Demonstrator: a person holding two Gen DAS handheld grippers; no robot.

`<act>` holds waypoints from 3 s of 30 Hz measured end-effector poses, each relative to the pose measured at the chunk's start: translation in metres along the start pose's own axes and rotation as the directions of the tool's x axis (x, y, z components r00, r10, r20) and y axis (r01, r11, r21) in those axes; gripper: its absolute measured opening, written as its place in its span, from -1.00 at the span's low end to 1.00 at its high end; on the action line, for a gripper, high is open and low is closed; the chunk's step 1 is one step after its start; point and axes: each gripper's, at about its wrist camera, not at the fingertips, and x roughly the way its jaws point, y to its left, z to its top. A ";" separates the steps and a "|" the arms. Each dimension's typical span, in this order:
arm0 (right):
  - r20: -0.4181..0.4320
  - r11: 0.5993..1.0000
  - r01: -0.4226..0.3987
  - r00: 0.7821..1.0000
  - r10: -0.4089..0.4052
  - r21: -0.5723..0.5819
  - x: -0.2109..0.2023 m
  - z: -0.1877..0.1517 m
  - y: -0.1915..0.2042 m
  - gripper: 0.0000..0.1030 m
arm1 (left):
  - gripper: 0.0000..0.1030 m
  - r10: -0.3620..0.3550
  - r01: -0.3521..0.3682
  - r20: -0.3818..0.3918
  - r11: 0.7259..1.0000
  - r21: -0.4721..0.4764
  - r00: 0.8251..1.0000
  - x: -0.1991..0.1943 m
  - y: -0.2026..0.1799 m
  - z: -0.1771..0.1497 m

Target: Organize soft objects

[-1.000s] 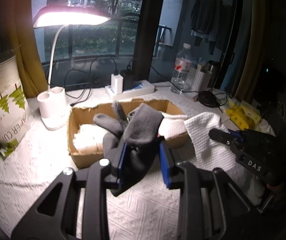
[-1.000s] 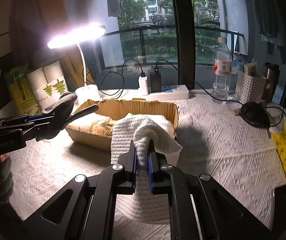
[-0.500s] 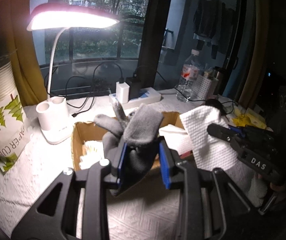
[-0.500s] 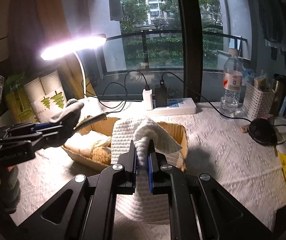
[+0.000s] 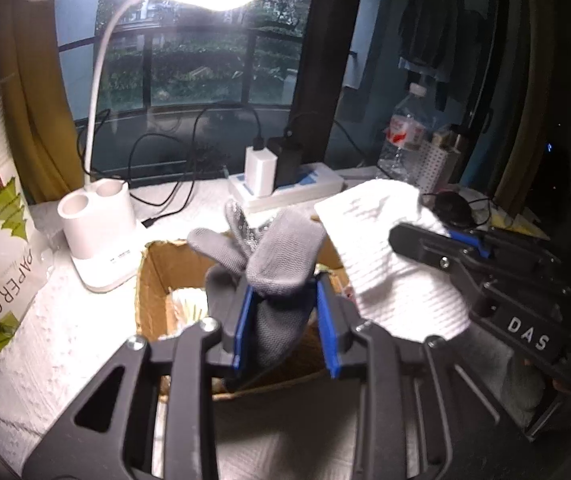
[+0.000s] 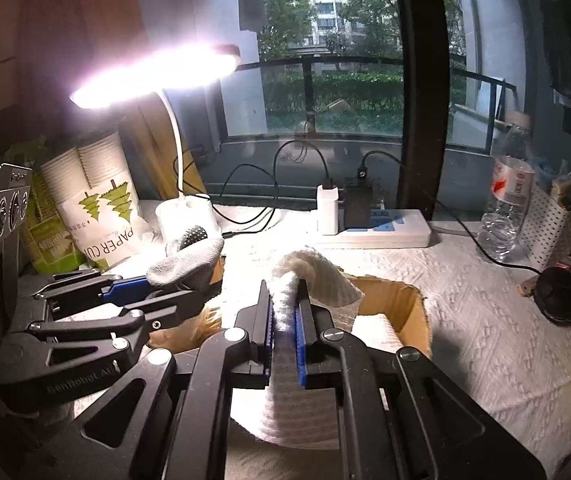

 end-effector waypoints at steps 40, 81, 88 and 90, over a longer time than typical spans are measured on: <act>-0.163 0.987 0.006 0.986 0.021 0.162 0.067 -0.029 -0.051 -0.81 | -0.39 0.018 -0.012 -0.104 0.998 0.057 0.994 0.060 -0.022 -0.002; -0.046 0.987 0.104 0.994 -0.099 0.120 -0.042 -0.032 -0.012 -0.02 | 0.40 0.094 -0.096 0.069 0.995 0.015 0.993 -0.059 -0.025 -0.019; -0.016 0.987 0.114 0.993 -0.113 0.109 -0.068 -0.038 0.000 -0.02 | 0.41 0.091 -0.093 0.103 0.996 0.012 0.990 -0.087 -0.028 -0.030; -0.009 0.987 0.119 0.993 -0.118 0.104 -0.076 -0.040 0.005 -0.02 | 0.41 0.089 -0.092 0.112 0.996 0.014 0.990 -0.094 -0.030 -0.033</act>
